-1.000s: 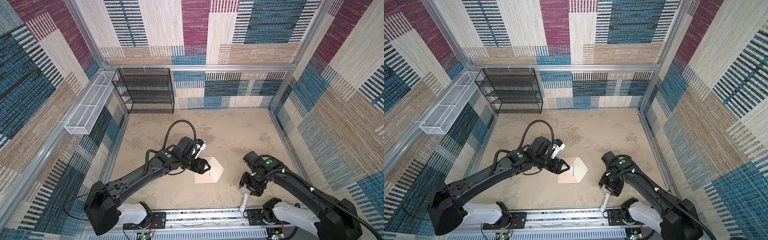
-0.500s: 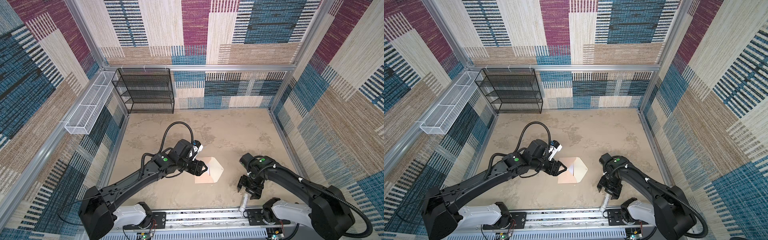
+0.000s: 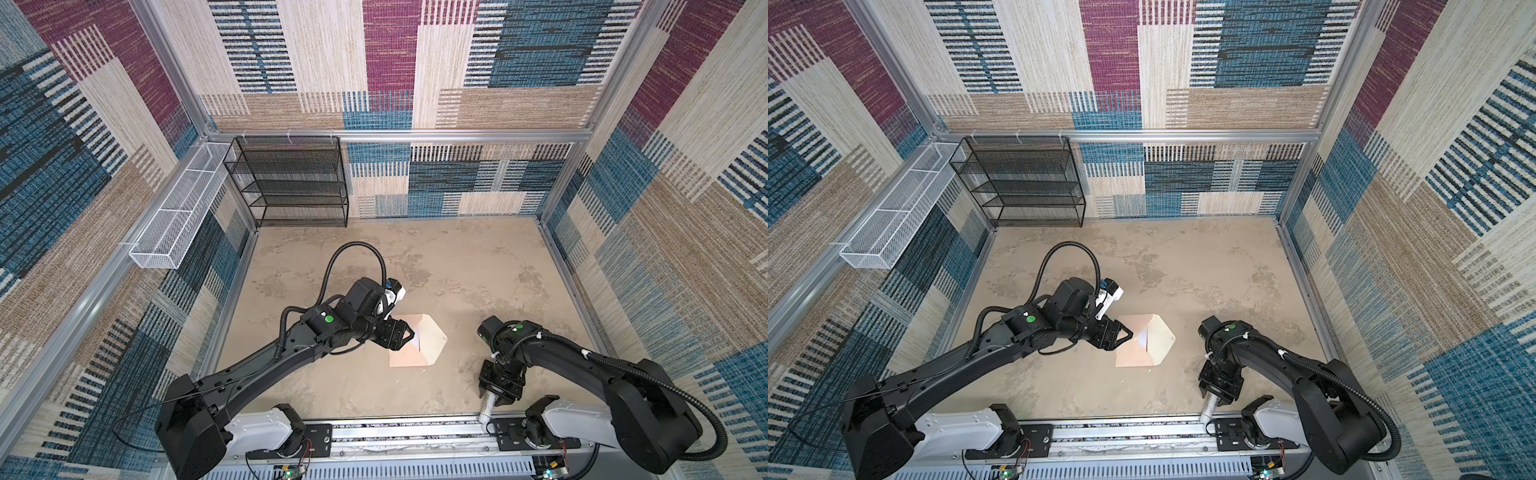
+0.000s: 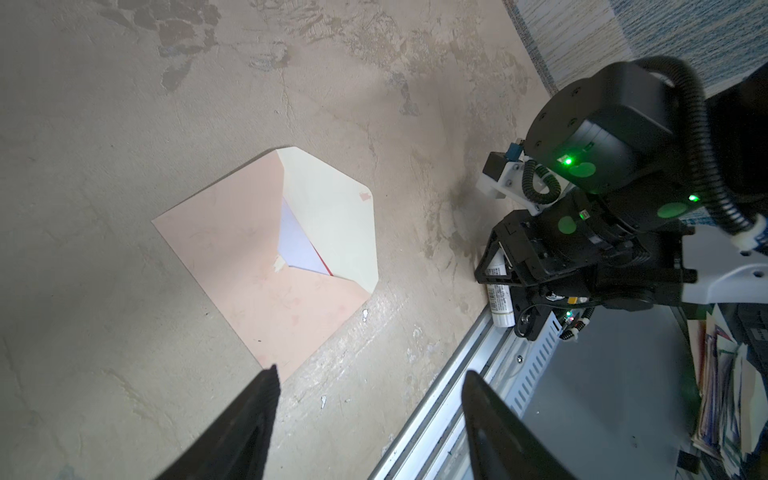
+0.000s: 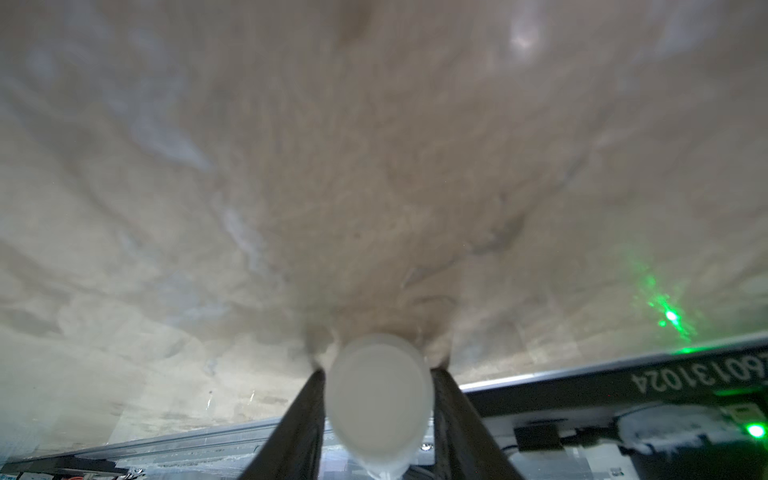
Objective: Place the letter into the envelope and seal it
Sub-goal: 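Move the right gripper down to the white glue stick near the table edge, then grasp the white glue stick with the right gripper and lift it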
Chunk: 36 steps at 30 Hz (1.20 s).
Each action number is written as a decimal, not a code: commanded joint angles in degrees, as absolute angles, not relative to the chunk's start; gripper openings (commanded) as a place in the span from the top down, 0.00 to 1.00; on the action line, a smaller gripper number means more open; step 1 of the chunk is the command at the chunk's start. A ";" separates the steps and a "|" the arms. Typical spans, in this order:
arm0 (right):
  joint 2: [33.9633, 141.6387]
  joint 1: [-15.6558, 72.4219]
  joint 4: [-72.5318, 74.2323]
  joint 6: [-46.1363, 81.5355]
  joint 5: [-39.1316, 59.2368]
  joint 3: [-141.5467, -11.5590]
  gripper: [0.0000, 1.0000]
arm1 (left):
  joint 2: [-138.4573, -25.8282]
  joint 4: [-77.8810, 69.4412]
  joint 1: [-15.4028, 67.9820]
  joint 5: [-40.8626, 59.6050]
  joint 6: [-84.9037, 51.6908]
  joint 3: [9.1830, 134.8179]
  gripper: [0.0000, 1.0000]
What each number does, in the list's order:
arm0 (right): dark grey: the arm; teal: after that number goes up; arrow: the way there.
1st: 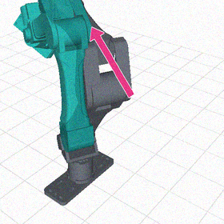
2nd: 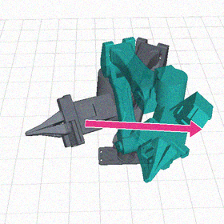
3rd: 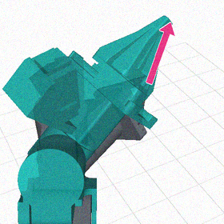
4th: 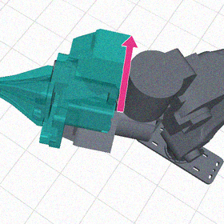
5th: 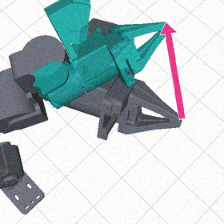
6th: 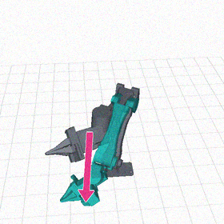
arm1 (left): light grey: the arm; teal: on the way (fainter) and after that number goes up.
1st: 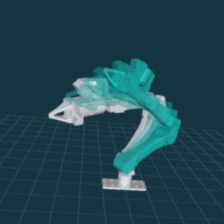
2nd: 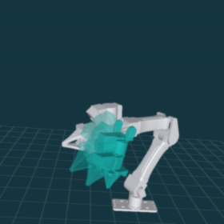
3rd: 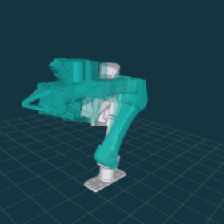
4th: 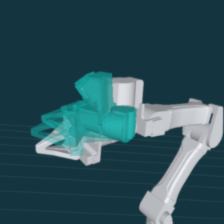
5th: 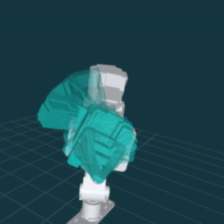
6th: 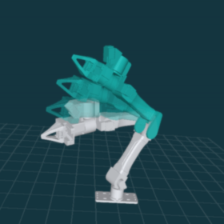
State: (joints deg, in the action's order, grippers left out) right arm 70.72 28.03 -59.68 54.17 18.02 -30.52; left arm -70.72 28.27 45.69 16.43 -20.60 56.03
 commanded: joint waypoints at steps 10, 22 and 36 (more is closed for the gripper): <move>69.67 28.56 -58.45 54.53 14.58 -37.01 0.80 | -70.77 26.73 45.55 15.67 -19.26 57.27 0.28; 83.83 30.15 -55.47 42.32 5.74 -79.35 0.77 | -71.01 19.88 45.23 16.16 -17.04 62.22 0.25; 90.10 30.23 -42.14 31.83 12.70 -97.30 0.77 | -74.21 10.39 37.60 21.87 -17.68 68.27 0.16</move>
